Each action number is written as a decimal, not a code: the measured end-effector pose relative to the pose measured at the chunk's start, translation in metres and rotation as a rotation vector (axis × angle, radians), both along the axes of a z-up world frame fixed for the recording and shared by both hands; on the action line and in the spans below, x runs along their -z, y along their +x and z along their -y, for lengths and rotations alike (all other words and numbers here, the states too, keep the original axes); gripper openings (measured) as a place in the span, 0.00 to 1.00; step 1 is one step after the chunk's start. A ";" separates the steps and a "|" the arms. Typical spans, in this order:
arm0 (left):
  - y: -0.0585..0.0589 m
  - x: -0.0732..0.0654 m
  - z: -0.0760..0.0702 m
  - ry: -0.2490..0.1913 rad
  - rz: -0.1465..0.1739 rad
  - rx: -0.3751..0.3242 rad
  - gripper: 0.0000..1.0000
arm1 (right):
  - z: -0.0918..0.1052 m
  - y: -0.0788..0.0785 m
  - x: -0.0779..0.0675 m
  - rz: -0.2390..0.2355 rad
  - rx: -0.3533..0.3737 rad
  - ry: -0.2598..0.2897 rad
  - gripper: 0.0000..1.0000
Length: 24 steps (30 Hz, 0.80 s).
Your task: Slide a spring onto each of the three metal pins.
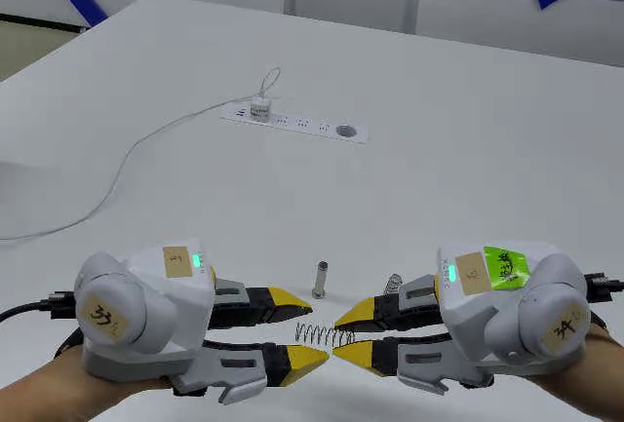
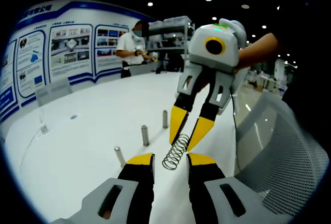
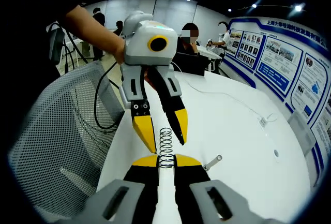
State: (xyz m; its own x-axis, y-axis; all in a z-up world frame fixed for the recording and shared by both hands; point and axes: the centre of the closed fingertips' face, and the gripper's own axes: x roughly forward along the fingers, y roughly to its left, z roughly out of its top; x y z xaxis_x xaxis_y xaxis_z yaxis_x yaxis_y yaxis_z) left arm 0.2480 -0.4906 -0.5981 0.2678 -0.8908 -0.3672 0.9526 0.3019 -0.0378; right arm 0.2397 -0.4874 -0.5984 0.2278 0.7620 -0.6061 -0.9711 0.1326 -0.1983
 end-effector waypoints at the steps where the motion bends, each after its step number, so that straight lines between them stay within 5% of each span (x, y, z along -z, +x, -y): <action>1: -0.001 -0.001 0.001 0.002 0.002 0.007 0.23 | 0.000 0.000 -0.001 0.004 -0.005 -0.001 0.11; 9: -0.006 -0.002 0.003 0.008 0.019 0.048 0.15 | 0.001 -0.005 -0.003 0.017 -0.034 -0.016 0.11; 18: -0.011 -0.006 0.004 0.046 0.144 0.105 0.11 | 0.002 -0.006 -0.005 0.022 -0.049 -0.020 0.11; 24: -0.010 -0.007 0.005 0.059 0.169 0.123 0.10 | 0.004 -0.005 -0.007 0.021 -0.043 -0.015 0.11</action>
